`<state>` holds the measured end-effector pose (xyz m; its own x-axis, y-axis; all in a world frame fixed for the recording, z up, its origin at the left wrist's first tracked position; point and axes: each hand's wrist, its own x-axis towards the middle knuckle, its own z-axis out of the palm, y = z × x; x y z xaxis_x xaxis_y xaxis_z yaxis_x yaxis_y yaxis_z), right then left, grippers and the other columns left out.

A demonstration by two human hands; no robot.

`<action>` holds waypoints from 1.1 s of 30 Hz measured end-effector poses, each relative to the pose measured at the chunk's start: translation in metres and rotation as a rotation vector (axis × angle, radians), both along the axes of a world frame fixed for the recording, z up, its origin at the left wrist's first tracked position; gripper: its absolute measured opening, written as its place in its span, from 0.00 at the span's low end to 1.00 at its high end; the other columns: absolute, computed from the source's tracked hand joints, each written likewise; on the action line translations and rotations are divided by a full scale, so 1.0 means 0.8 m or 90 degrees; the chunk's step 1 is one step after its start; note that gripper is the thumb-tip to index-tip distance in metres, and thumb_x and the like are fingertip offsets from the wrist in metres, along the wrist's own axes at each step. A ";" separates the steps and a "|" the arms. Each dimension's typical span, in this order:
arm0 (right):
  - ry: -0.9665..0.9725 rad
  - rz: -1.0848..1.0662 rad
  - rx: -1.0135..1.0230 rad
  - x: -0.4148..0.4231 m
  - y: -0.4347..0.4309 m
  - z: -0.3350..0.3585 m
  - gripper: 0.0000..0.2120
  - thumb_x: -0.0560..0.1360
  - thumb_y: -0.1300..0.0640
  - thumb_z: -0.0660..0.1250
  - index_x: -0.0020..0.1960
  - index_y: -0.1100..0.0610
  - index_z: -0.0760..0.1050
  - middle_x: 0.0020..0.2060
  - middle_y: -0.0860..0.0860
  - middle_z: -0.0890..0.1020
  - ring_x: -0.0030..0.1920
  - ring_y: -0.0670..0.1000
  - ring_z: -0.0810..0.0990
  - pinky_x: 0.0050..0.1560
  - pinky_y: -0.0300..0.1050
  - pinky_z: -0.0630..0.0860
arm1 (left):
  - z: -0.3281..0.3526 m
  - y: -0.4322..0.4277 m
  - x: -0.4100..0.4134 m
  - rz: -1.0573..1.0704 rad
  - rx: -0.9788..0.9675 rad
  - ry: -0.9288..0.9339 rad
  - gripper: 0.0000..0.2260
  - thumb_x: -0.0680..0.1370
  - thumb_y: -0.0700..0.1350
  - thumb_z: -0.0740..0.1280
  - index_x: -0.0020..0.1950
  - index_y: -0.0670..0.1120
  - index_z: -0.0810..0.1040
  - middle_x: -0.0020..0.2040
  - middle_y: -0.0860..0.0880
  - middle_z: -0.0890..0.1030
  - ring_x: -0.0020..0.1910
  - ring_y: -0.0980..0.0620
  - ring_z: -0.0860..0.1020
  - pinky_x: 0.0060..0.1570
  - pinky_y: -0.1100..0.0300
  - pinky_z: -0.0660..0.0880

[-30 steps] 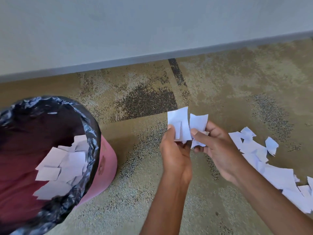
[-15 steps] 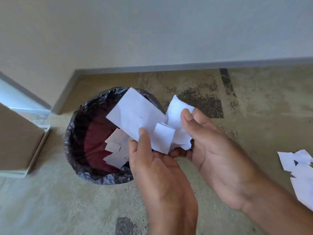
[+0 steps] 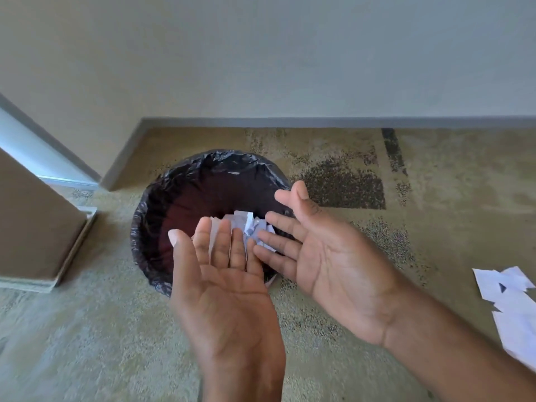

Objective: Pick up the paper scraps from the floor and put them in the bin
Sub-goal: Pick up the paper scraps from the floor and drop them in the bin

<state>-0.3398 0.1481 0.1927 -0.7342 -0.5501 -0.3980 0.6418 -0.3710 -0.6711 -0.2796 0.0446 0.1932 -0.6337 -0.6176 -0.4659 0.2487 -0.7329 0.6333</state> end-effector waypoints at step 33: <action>-0.166 -0.643 0.288 0.126 0.508 -0.223 0.17 0.78 0.49 0.73 0.61 0.57 0.79 0.58 0.59 0.83 0.62 0.60 0.84 0.61 0.56 0.84 | -0.301 0.484 -0.034 -0.947 -0.664 0.017 0.21 0.81 0.36 0.68 0.74 0.47 0.77 0.71 0.49 0.80 0.71 0.51 0.76 0.72 0.52 0.74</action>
<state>-0.2392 0.5544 0.0144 -0.6256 0.4795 -0.6153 0.3262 -0.5557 -0.7647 -0.3068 0.4315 -0.0474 -0.8681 0.4077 -0.2832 -0.1539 0.3213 0.9344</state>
